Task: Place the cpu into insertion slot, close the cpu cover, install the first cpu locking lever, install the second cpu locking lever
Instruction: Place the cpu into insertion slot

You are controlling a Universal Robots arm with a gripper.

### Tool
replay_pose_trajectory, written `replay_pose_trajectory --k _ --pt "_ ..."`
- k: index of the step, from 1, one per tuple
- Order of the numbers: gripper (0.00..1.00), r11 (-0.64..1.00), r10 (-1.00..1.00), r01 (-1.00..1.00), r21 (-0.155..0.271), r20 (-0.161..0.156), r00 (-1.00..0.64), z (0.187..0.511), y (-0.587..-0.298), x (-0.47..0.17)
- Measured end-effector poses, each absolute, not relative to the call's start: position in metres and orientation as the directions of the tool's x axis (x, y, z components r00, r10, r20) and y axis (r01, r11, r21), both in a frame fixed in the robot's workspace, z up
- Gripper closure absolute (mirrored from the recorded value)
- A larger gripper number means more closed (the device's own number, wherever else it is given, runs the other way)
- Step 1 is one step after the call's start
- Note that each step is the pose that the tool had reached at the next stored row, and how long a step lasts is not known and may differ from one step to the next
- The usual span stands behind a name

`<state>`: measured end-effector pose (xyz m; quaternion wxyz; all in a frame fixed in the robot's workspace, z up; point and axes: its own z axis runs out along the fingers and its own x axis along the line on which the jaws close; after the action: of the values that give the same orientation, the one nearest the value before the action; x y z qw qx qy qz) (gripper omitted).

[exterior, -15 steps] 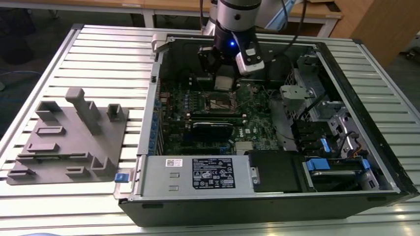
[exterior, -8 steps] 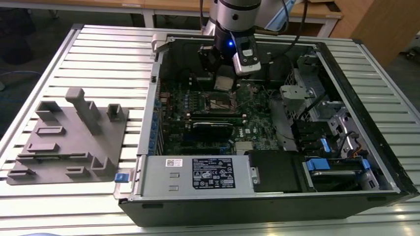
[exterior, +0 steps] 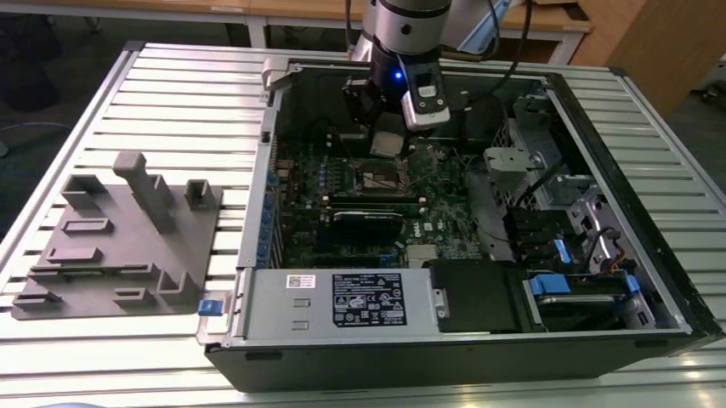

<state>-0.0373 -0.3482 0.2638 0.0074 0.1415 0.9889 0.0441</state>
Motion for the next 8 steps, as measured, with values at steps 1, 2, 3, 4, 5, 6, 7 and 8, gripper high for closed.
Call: replay_pose_trajectory --k 1,2,3,4,5,6,7,8 --pt "0.46 0.955 0.285 0.283 0.089 -0.002 -0.959 0.2638 -0.3482 -0.0373" --pt "0.46 0.954 0.288 0.286 0.089 -0.002 -0.958 0.2637 -0.3482 -0.0373" --pt "0.46 0.953 0.290 0.288 0.089 -0.002 -0.957 0.2637 -0.3482 -0.0373" --pt "0.46 0.953 0.290 0.289 0.089 -0.002 -0.957 0.2638 -0.3482 -0.0373" --pt "0.46 0.953 0.290 0.289 0.089 -0.002 -0.957 0.2637 -0.3482 -0.0373" --pt "0.46 0.953 0.290 0.289 0.089 -0.002 -0.957 0.2638 -0.3482 -0.0373" --pt "0.46 0.953 0.291 0.289 0.089 -0.002 -0.957 0.2638 -0.3482 -0.0373" --pt "0.46 0.953 0.291 0.289 0.089 -0.002 -0.957 0.2638 -0.3482 -0.0373"
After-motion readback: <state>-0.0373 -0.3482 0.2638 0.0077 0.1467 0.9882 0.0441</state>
